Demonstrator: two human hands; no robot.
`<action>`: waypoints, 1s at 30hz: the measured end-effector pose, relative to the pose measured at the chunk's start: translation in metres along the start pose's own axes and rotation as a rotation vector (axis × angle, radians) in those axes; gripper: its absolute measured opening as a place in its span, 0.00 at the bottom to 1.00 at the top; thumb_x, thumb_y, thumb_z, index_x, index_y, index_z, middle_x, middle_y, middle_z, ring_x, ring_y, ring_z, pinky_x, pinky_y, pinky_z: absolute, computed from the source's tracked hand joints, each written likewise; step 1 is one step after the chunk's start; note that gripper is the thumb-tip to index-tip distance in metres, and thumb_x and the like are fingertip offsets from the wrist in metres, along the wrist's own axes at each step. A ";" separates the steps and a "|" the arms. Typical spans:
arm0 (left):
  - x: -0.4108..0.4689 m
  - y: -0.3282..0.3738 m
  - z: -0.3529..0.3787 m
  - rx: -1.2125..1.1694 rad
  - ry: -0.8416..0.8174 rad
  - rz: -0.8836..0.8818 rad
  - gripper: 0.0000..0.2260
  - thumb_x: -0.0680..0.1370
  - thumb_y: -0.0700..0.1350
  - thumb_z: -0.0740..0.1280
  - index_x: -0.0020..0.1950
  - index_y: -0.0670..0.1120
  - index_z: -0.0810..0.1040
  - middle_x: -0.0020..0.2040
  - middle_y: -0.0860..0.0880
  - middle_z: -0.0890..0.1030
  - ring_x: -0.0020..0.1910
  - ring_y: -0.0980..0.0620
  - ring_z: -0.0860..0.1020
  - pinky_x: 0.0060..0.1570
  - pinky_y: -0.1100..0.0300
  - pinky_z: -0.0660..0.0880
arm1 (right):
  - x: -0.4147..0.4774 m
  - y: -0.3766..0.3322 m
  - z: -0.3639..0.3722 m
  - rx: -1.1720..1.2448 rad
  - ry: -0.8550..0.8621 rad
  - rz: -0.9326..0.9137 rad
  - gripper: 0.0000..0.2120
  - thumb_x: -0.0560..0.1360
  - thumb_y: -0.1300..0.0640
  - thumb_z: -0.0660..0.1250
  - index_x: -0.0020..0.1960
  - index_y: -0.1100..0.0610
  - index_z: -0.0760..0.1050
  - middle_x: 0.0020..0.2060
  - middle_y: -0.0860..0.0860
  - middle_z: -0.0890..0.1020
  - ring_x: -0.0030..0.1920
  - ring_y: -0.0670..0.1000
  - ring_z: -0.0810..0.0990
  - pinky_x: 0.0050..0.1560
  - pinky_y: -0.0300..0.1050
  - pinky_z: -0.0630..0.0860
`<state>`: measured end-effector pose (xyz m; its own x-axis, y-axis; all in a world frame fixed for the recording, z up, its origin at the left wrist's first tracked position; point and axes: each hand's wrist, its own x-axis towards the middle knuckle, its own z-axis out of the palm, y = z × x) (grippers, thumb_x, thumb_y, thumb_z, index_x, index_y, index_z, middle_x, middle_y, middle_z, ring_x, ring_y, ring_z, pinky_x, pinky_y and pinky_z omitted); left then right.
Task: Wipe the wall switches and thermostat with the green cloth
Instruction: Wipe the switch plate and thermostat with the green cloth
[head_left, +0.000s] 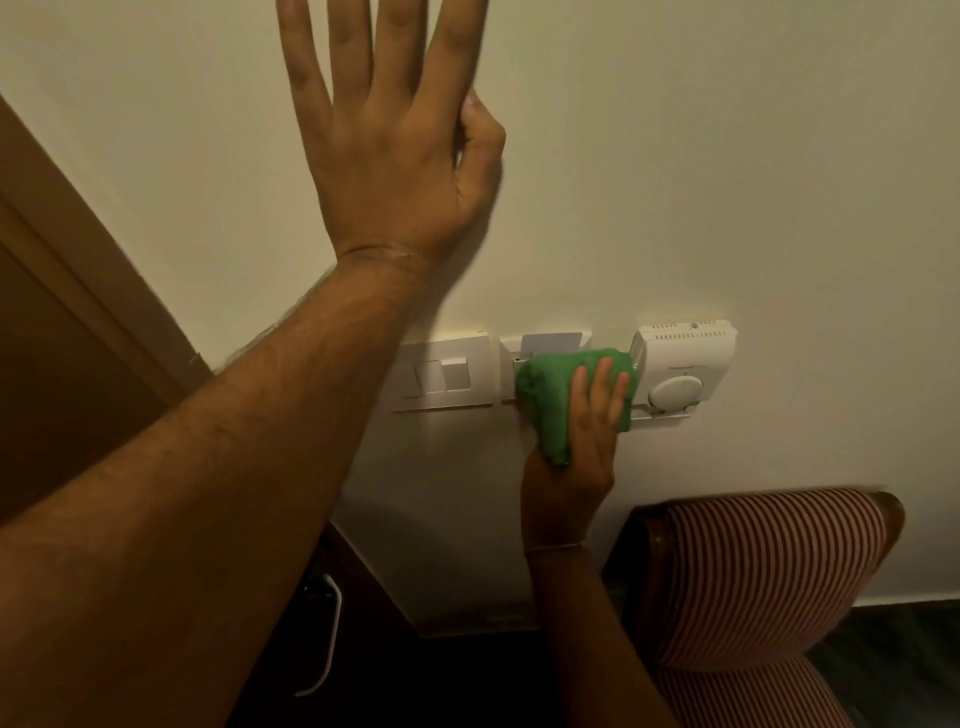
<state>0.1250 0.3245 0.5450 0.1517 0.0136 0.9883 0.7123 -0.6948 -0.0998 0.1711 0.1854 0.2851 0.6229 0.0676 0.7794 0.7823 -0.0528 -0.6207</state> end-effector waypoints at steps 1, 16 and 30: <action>0.000 0.000 0.000 0.000 0.002 0.004 0.24 0.82 0.49 0.66 0.77 0.44 0.75 0.74 0.34 0.75 0.72 0.28 0.73 0.70 0.26 0.66 | -0.003 -0.004 0.002 0.013 -0.006 0.007 0.33 0.79 0.77 0.68 0.81 0.59 0.67 0.83 0.53 0.66 0.85 0.62 0.62 0.86 0.58 0.60; 0.000 0.003 -0.003 -0.032 -0.030 -0.019 0.23 0.83 0.48 0.65 0.77 0.42 0.74 0.73 0.32 0.74 0.72 0.26 0.72 0.69 0.22 0.67 | -0.008 0.006 0.005 0.037 -0.045 -0.027 0.28 0.81 0.69 0.71 0.79 0.61 0.69 0.81 0.55 0.68 0.86 0.60 0.61 0.86 0.58 0.60; -0.003 0.004 -0.004 -0.033 -0.024 -0.027 0.22 0.82 0.47 0.66 0.74 0.40 0.77 0.72 0.32 0.76 0.70 0.26 0.74 0.68 0.23 0.69 | -0.006 0.028 -0.005 0.016 -0.112 -0.139 0.19 0.88 0.55 0.64 0.77 0.60 0.71 0.79 0.54 0.69 0.85 0.56 0.62 0.85 0.53 0.63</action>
<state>0.1242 0.3187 0.5422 0.1492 0.0499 0.9876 0.6937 -0.7169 -0.0686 0.1900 0.1783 0.2635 0.5043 0.1835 0.8438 0.8601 -0.0192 -0.5098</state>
